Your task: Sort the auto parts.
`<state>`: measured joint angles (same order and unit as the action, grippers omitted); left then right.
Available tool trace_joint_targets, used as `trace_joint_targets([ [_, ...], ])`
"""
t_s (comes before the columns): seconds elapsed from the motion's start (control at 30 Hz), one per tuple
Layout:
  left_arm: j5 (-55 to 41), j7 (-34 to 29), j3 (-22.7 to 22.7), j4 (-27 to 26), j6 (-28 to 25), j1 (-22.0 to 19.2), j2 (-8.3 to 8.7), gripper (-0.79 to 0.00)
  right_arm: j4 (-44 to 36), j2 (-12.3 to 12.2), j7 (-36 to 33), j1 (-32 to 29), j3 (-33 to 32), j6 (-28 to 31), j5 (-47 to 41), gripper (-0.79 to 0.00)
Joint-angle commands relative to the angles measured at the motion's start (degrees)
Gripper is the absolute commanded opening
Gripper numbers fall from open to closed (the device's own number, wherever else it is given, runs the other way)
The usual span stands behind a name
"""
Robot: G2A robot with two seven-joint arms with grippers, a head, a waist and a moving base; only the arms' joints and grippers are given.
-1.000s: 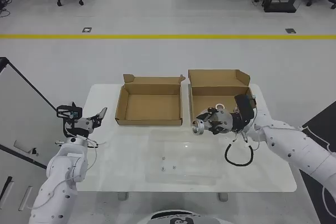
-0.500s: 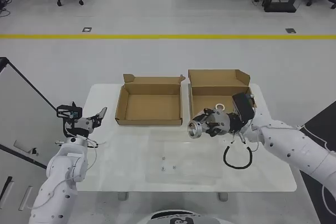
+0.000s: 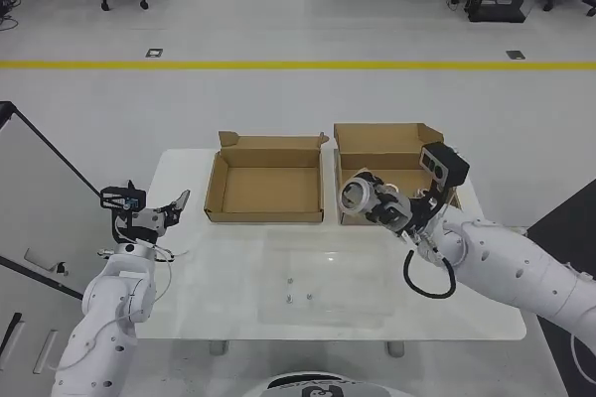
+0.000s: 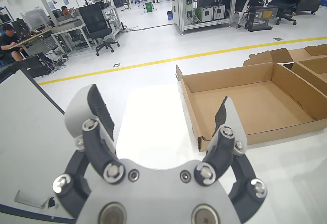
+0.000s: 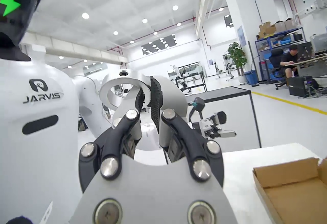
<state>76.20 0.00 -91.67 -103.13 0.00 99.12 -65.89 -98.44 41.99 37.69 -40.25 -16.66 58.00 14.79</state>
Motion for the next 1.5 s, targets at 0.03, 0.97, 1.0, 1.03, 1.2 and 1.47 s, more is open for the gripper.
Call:
trace_joint_targets([
  [0.03,0.0,0.0,0.0,0.0,0.0,0.0,0.0,0.0,-3.42,-0.15,-2.31,1.13,-0.03,0.0,-3.76,-0.785],
  [0.97,0.0,0.0,0.0,0.0,0.0,0.0,0.0,0.0,-9.52,5.05,-65.35,-19.14,-32.9,0.0,-74.0,-0.785],
  [1.0,0.0,0.0,0.0,0.0,0.0,0.0,0.0,0.0,-8.38,5.67,-69.55,-20.52,-35.18,0.0,-75.61,-0.785],
  [1.03,0.0,0.0,0.0,0.0,0.0,0.0,0.0,0.0,-7.52,6.33,-73.18,-21.8,-37.21,0.0,-76.83,-0.785],
  [1.2,0.0,0.0,0.0,0.0,0.0,0.0,0.0,0.0,-4.4,9.89,-83.97,-26.24,-45.15,0.0,-76.37,-0.785],
  [1.47,0.0,0.0,0.0,0.0,0.0,0.0,0.0,0.0,-4.29,15.33,-83.16,-29.33,-53.71,0.0,-54.57,-0.785],
])
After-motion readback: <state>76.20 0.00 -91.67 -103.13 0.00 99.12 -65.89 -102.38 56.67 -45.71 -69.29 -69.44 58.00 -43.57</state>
